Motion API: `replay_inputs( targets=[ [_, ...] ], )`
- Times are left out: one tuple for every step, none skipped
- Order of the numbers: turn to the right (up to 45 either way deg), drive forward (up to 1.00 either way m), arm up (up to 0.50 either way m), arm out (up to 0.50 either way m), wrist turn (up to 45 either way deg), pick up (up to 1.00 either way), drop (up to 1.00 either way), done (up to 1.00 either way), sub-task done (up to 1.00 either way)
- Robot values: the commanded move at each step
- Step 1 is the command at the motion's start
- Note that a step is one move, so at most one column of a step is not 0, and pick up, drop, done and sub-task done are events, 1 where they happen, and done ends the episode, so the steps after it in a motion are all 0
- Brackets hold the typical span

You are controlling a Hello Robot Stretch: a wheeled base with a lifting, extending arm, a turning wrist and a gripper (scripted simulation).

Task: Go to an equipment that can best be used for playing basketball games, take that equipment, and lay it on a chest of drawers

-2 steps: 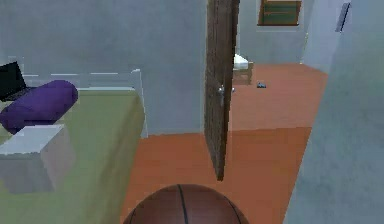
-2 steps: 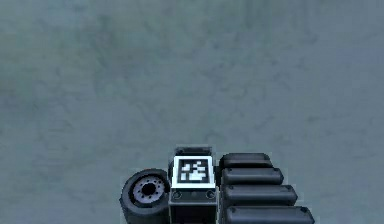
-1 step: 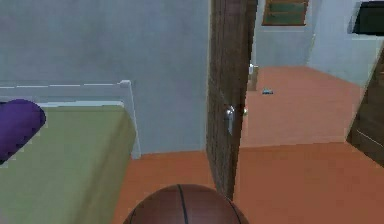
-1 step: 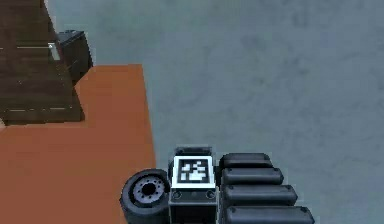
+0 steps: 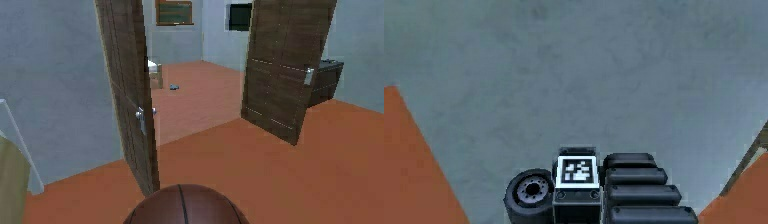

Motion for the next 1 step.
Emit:
replay_inputs(
  targets=[
    [0.0,1.0,0.0,0.0,0.0,0.0,0.0,0.0,0.0]
  ],
)
